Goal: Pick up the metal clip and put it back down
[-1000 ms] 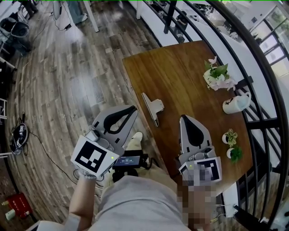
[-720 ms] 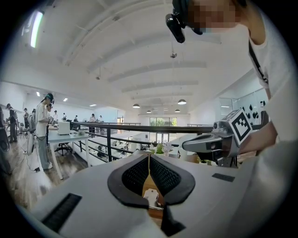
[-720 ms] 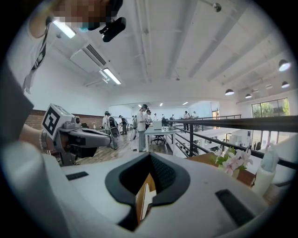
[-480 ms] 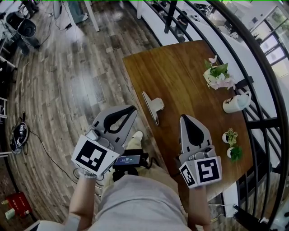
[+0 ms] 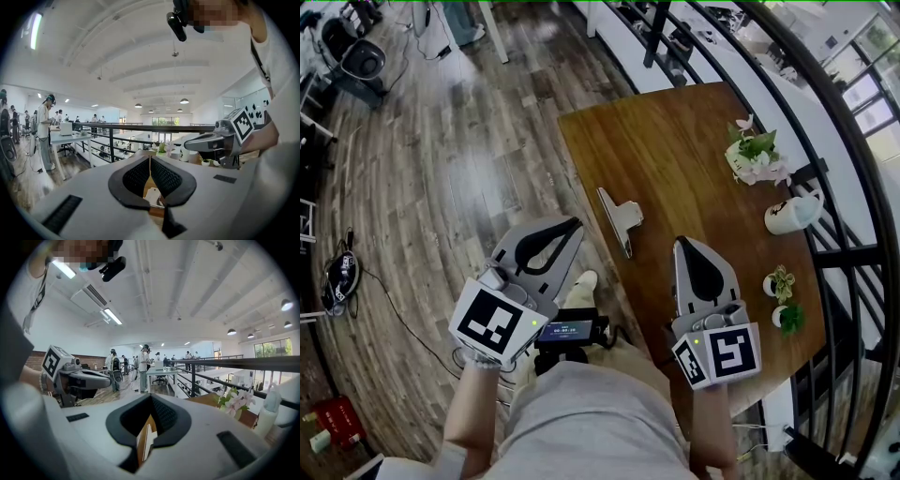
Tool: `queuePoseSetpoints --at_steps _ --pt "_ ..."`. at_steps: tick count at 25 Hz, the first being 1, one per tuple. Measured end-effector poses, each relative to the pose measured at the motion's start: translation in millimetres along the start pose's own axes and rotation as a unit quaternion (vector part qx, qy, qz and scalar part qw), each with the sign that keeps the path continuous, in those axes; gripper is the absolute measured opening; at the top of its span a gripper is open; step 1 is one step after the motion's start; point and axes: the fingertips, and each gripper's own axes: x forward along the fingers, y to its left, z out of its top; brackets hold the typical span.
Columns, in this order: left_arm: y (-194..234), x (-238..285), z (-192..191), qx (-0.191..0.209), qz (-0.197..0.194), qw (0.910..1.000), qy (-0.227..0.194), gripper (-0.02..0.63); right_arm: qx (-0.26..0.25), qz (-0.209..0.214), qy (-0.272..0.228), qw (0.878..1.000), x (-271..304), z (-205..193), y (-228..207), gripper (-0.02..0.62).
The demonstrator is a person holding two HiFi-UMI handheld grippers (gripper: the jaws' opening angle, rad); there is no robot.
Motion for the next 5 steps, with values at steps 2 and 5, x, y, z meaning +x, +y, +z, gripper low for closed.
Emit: queuePoseSetpoints --at_steps 2,5 --pt "-0.4 0.1 -0.4 -0.001 0.0 1.0 0.001 0.014 0.0 0.0 0.002 1.0 -0.1 -0.9 -0.2 0.003" --pt "0.5 -0.5 -0.9 0.002 0.002 1.0 0.004 0.014 0.0 0.0 0.004 1.0 -0.4 -1.3 0.3 0.003"
